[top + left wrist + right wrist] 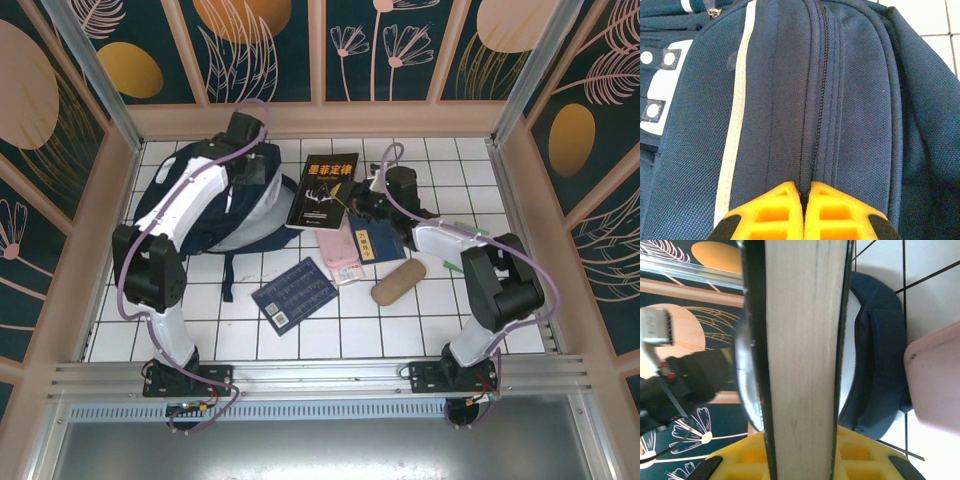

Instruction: Pack books, pencil case, and school supplies into a backpack

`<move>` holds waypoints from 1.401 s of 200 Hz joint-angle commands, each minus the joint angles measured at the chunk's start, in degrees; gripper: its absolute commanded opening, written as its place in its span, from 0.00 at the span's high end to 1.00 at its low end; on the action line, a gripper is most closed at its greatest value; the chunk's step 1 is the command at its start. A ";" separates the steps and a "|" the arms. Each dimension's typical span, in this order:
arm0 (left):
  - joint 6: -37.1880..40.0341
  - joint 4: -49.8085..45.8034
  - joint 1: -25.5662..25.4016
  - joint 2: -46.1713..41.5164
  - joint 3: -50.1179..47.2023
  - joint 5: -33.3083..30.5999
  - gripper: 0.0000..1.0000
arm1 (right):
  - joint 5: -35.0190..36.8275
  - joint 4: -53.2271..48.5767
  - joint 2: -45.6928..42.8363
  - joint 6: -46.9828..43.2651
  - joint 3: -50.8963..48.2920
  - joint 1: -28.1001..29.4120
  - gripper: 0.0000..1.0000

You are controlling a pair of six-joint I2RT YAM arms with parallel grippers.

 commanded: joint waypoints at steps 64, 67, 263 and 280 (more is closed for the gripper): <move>-0.65 1.67 4.88 -7.01 8.31 13.99 1.00 | 4.22 19.21 18.54 9.77 16.22 9.87 1.00; -0.74 1.71 4.96 -7.00 8.47 14.16 1.00 | 4.33 19.54 19.33 10.12 17.04 10.30 1.00; -4.72 4.80 5.65 -7.44 5.58 18.75 1.00 | 3.69 -12.57 60.81 12.36 78.68 22.41 0.51; -4.39 4.94 5.68 -7.53 5.14 18.19 1.00 | 3.71 -14.26 56.67 9.10 74.41 21.91 0.39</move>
